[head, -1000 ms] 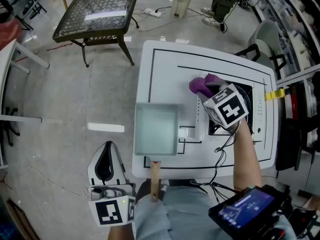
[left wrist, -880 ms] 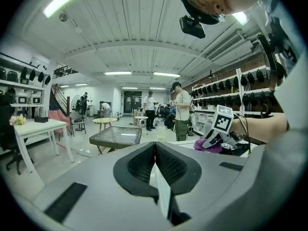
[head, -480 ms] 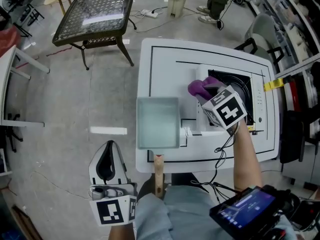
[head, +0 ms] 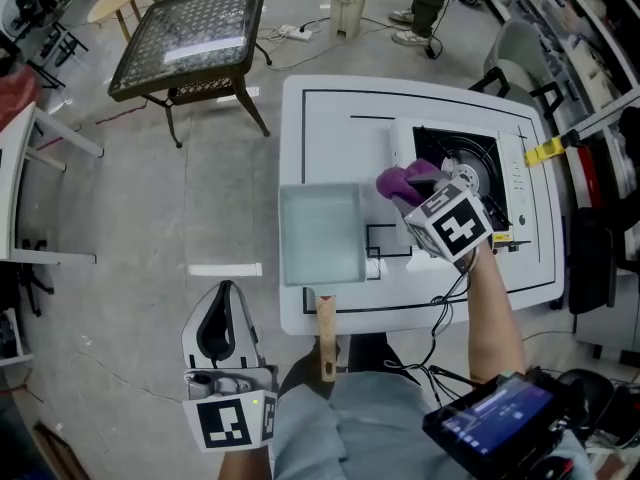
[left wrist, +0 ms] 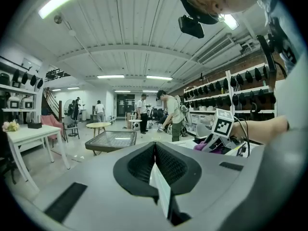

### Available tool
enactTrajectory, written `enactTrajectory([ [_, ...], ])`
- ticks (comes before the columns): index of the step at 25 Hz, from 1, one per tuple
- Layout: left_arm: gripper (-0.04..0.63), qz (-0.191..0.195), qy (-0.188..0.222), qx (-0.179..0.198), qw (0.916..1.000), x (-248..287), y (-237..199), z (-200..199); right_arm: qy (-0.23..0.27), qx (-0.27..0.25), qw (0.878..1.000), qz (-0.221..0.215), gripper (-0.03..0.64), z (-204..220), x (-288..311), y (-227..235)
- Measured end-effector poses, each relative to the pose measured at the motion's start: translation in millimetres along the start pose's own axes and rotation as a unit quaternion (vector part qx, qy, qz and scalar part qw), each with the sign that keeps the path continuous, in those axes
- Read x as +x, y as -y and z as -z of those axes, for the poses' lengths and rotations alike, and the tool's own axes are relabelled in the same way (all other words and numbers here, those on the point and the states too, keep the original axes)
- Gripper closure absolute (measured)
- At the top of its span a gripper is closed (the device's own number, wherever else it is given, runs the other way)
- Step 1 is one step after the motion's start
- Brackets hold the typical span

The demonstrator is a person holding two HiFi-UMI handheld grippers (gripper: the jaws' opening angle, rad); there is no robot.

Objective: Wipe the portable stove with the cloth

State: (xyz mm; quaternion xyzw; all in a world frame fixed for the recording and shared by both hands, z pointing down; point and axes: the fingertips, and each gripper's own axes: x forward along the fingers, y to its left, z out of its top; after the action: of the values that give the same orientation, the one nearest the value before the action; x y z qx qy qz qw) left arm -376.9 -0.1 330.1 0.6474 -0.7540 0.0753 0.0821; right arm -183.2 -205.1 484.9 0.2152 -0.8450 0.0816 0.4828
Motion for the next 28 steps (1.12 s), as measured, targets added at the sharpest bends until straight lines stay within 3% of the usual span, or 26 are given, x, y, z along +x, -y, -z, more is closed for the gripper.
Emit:
enactTrajectory([
  [17,0.577,0.026,0.025,0.019,0.9992,-54,1,-6,0.008,0.019,1.000,0.010,0.506,39,-30,-54],
  [28,0.577,0.050,0.037,0.024,0.9978,-88,28,-8,0.008,0.041,0.999,-0.012,0.505,88,-60,-101],
])
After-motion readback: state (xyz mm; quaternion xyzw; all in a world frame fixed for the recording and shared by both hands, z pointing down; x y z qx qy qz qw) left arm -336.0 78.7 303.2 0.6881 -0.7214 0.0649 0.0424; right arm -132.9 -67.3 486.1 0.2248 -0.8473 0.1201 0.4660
